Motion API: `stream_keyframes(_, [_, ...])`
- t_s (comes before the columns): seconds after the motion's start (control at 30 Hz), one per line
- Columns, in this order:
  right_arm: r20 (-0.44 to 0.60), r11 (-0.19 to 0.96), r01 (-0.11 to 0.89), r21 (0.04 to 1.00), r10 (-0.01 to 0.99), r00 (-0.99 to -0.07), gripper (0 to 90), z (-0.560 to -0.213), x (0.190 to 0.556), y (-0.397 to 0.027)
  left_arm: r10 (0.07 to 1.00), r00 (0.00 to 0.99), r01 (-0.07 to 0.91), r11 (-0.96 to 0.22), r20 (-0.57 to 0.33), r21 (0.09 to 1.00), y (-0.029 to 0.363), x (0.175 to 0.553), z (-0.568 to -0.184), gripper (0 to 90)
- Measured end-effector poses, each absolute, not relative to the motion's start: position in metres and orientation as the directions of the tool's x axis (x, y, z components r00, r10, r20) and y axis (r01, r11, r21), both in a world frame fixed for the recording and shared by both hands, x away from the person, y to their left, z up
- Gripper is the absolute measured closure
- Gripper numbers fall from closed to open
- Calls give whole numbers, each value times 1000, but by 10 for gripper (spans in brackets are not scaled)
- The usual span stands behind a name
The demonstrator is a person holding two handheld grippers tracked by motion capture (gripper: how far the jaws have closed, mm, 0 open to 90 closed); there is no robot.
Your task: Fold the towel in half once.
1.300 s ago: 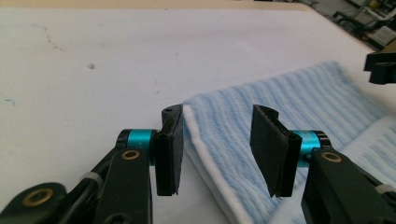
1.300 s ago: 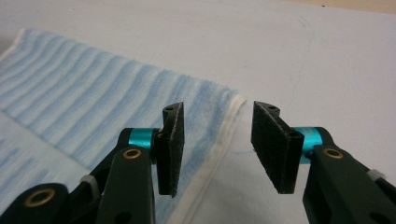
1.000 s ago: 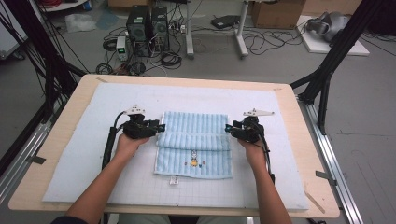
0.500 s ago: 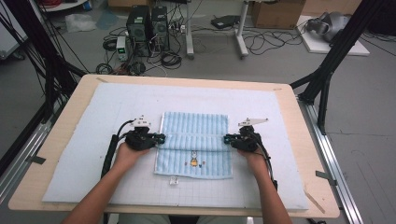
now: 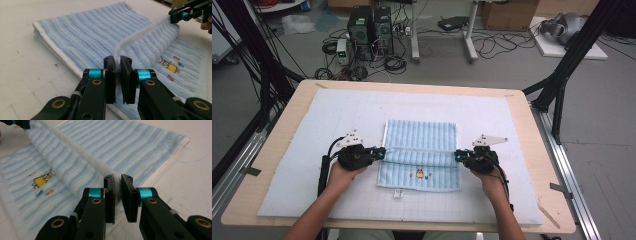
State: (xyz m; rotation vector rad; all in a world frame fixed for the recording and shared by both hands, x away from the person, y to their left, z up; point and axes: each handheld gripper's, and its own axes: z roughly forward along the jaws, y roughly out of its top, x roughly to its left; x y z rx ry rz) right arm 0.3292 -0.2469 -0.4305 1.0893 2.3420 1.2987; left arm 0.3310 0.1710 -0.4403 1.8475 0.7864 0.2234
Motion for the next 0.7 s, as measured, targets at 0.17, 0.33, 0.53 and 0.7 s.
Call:
stream_keyframes(0.17, [136,315,470,825,697,-704,817,-431,308,-252,594,777,401,-214,-208,891,172,314,-440,829])
stream_keyframes(0.33, [124,321,445,836,680,-723,817,-430,292,-253,571,795,382,-209,-205,900,176,299,-435,829])
stream_keyframes(0.53, [117,328,430,841,667,-736,817,-427,277,-255,561,805,381,-240,-192,893,177,287,-438,826])
stream_keyframes(0.7, [82,390,434,812,660,-747,809,-430,269,-252,551,814,391,-286,-184,875,175,282,-442,824])
